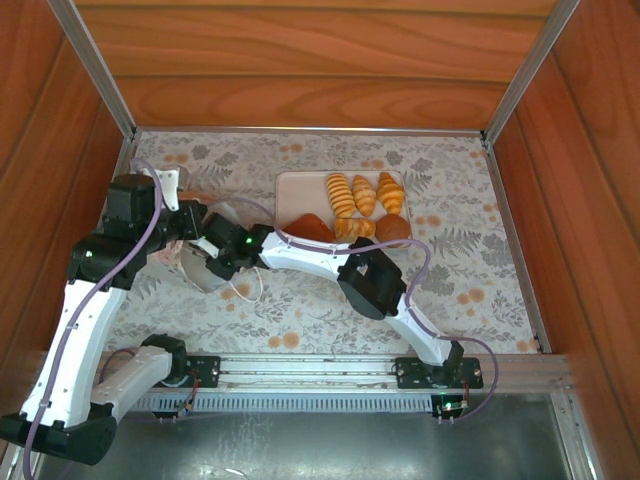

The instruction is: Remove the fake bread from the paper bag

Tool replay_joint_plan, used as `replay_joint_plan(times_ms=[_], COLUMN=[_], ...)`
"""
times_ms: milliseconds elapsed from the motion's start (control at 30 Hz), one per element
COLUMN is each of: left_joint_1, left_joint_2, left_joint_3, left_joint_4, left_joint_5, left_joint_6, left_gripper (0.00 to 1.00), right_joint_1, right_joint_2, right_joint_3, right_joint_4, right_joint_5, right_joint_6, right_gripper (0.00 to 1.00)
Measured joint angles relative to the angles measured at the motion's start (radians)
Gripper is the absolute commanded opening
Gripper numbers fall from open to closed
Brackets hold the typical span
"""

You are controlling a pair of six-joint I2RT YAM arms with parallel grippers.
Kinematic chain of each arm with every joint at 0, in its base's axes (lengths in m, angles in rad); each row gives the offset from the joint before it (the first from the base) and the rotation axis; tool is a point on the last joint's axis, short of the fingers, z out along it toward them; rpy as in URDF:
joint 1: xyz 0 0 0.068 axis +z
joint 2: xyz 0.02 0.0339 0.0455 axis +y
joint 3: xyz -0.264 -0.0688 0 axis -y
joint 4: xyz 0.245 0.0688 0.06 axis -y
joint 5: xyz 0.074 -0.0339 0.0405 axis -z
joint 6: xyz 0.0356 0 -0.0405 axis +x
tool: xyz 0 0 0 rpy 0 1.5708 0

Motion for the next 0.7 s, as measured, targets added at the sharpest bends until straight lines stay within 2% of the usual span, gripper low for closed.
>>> replay_joint_plan(times_ms=[367, 533, 700], left_joint_1=[0.0, 0.0, 0.0], left_joint_2=[-0.055, -0.064, -0.058], left_joint_3=[-0.003, -0.005, -0.005], left_joint_4=[-0.066, -0.077, -0.082], left_joint_5=[-0.119, -0.139, -0.115], left_joint_6=[0.028, 0.032, 0.032], left_gripper=[0.0, 0.0, 0.0], right_joint_1=[-0.003, -0.002, -0.002], right_joint_2=[-0.177, -0.24, -0.224], right_joint_3=[-0.216, -0.233, -0.187], right_joint_4=[0.032, 0.044, 0.039], right_joint_5=[-0.003, -0.004, -0.04], right_joint_6=[0.038, 0.09, 0.175], right_gripper=[0.31, 0.36, 0.43])
